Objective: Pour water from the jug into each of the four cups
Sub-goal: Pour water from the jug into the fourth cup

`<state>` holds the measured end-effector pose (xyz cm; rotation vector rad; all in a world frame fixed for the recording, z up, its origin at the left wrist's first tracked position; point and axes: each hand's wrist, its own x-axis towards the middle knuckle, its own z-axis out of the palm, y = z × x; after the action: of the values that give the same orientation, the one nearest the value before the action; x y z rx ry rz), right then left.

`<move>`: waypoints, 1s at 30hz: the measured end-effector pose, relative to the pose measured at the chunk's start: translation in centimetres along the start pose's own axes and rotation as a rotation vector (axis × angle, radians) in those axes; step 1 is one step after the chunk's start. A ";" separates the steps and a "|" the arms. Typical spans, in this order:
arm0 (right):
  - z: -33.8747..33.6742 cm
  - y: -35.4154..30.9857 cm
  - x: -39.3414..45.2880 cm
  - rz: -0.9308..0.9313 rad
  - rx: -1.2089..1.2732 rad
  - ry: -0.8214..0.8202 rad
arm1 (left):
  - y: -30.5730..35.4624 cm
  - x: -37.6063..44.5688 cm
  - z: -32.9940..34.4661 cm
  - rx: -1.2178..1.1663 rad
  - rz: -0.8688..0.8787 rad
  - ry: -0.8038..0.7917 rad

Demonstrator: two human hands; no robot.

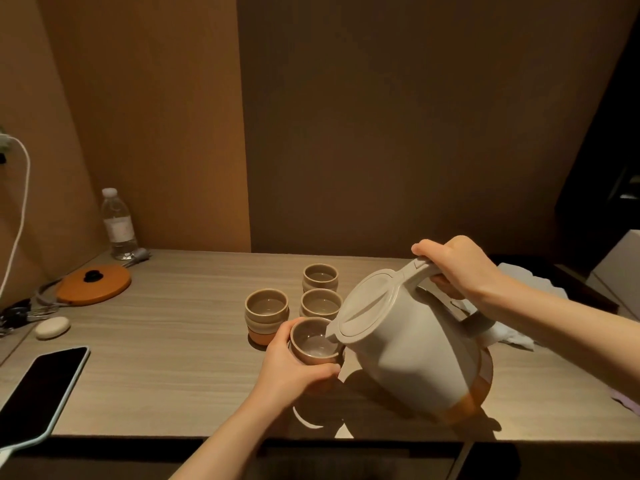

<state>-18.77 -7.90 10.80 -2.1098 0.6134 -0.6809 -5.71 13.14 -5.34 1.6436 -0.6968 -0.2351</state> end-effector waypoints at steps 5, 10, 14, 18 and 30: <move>-0.7 0.5 -0.5 0.040 0.157 0.003 | 0.9 0.5 -0.4 -0.001 0.000 0.013; -1.0 1.1 -0.8 0.076 0.253 0.043 | 1.7 1.4 -0.7 -0.013 -0.006 0.056; -0.9 1.6 -1.0 0.124 0.319 0.094 | 2.2 2.3 -1.0 0.007 0.001 0.084; -0.5 2.0 -1.1 0.153 0.398 0.127 | 2.6 3.2 -1.3 0.029 0.003 0.080; -0.5 2.7 0.0 0.150 0.592 0.200 | 4.6 6.7 -2.5 0.034 0.013 0.088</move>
<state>-19.55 -9.67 8.82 -1.4465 0.5828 -0.8702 -0.51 11.29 1.12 1.6711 -0.6480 -0.1413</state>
